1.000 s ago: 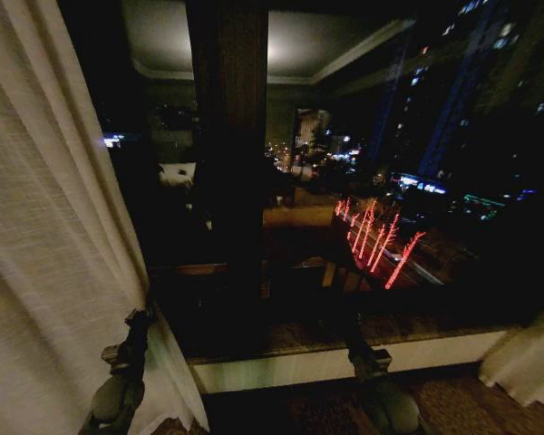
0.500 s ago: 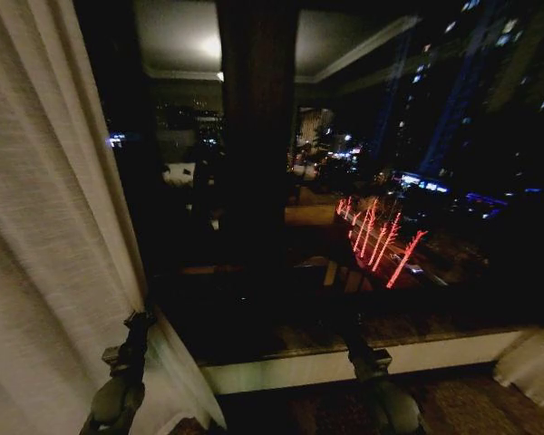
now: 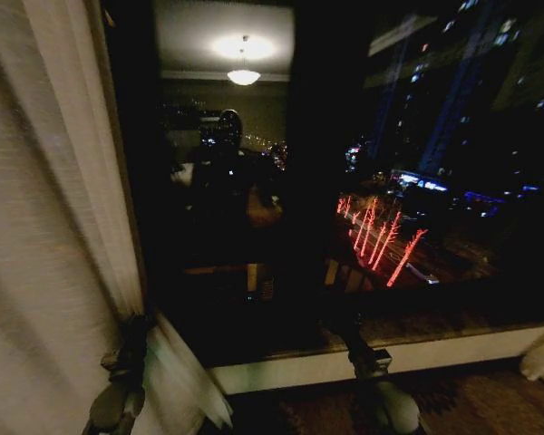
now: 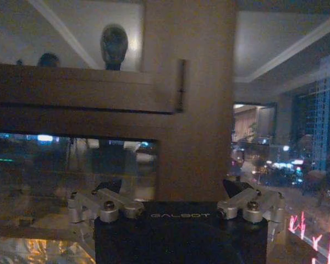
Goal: Open the curtains by pulling them apart, changing their state from closed to fully open.
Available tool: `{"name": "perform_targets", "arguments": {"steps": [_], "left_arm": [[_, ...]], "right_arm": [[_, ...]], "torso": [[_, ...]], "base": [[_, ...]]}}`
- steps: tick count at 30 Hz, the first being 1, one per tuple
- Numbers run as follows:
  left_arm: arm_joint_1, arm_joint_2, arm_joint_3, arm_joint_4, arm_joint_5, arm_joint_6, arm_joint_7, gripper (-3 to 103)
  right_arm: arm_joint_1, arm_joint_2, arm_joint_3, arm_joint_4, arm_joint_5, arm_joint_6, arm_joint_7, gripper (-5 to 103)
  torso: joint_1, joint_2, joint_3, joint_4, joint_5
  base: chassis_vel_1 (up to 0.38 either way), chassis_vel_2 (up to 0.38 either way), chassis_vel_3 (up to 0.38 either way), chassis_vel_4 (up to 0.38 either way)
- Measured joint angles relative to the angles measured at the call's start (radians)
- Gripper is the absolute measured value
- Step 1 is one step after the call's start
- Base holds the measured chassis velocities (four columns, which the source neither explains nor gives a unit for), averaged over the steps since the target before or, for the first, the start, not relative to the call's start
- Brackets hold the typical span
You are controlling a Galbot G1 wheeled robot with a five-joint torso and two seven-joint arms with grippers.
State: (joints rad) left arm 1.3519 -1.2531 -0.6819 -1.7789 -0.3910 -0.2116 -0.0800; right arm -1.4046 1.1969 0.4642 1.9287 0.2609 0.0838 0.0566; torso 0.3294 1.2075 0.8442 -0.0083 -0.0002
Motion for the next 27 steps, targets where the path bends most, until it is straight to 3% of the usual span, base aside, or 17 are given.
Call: {"name": "perform_targets", "arguments": {"steps": [27], "left_arm": [[0.041,-0.009,-0.016,0.005,0.014,-0.048,0.000,0]], "right_arm": [[0.000,0.000,0.000,0.000,0.000,0.000,0.000,100]], "torso": [[0.000,0.000,0.000,0.0003,0.0002]], "base": [[0.399,0.302,-0.409,-0.303]]}}
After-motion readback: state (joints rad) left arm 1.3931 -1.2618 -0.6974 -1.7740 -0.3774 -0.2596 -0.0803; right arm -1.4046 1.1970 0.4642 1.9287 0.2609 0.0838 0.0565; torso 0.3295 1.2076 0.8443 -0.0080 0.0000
